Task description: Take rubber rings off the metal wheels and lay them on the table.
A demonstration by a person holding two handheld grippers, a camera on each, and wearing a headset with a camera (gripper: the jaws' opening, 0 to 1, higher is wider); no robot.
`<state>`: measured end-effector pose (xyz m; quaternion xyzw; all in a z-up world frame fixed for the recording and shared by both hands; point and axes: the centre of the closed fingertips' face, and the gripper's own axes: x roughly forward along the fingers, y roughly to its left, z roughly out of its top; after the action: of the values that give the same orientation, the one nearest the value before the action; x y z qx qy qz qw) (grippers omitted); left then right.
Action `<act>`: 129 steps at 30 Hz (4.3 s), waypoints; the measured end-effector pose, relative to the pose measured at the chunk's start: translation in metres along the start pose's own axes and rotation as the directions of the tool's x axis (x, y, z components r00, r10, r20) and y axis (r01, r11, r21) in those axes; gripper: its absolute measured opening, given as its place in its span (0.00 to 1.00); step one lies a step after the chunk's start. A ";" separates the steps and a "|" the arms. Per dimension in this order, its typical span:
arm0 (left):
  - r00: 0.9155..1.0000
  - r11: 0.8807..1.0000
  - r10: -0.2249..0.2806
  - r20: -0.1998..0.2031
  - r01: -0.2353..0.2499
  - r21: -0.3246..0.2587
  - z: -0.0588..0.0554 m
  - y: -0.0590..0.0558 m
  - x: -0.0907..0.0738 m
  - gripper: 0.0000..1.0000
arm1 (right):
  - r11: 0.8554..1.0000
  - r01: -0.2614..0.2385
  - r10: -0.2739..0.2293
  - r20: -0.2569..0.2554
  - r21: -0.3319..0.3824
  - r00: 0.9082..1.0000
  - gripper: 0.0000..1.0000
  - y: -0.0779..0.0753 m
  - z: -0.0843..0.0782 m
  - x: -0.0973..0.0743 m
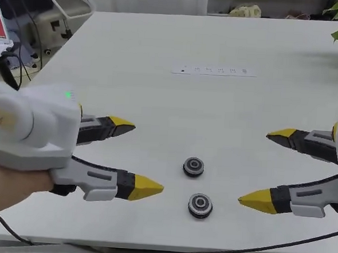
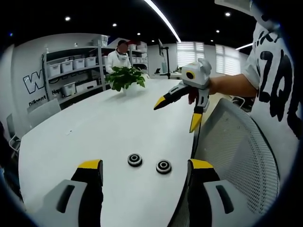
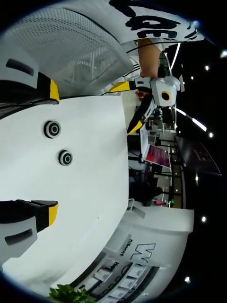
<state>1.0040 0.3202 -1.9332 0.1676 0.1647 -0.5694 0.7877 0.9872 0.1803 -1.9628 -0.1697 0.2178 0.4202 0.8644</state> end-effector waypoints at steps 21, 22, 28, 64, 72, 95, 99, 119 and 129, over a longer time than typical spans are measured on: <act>0.995 0.996 -0.085 -0.049 0.087 0.030 -0.011 -0.013 0.028 0.63 | 0.999 -0.048 0.048 0.010 0.009 0.999 0.75 0.002 -0.009 0.019; 0.995 0.996 -0.087 -0.052 0.088 0.031 -0.012 -0.013 0.028 0.63 | 0.999 -0.051 0.051 0.005 0.009 0.999 0.75 0.003 -0.011 0.019; 0.993 0.995 -0.095 -0.068 0.097 0.024 -0.019 -0.012 0.033 0.62 | 0.998 -0.061 0.061 -0.005 0.017 0.998 0.73 0.003 -0.019 0.022; 0.978 0.986 -0.163 -0.131 0.167 0.015 -0.038 -0.017 0.055 0.53 | 0.984 -0.178 0.177 -0.058 -0.029 0.983 0.59 0.013 -0.037 0.040; 0.973 0.983 -0.175 -0.150 0.180 0.021 -0.042 -0.017 0.060 0.51 | 0.981 -0.192 0.190 -0.073 -0.029 0.979 0.58 0.014 -0.042 0.045; 0.950 0.970 -0.232 -0.209 0.242 0.023 -0.058 -0.024 0.076 0.47 | 0.969 -0.246 0.240 -0.109 -0.037 0.965 0.52 0.021 -0.053 0.055; 0.948 0.968 -0.241 -0.210 0.251 0.019 -0.058 -0.026 0.078 0.46 | 0.966 -0.256 0.250 -0.104 -0.041 0.963 0.50 0.022 -0.054 0.056; 0.927 0.952 -0.294 -0.234 0.307 0.019 -0.062 -0.040 0.093 0.35 | 0.960 -0.275 0.269 -0.114 -0.041 0.956 0.46 0.026 -0.062 0.059; 0.912 0.942 -0.314 -0.265 0.335 0.037 -0.066 -0.048 0.100 0.29 | 0.959 -0.280 0.273 -0.121 -0.047 0.955 0.46 0.029 -0.063 0.060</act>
<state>0.9834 0.2513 -2.0409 0.2419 0.2668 -0.6721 0.6469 0.9821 0.2068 -2.0501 -0.1883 0.2745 0.5333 0.7777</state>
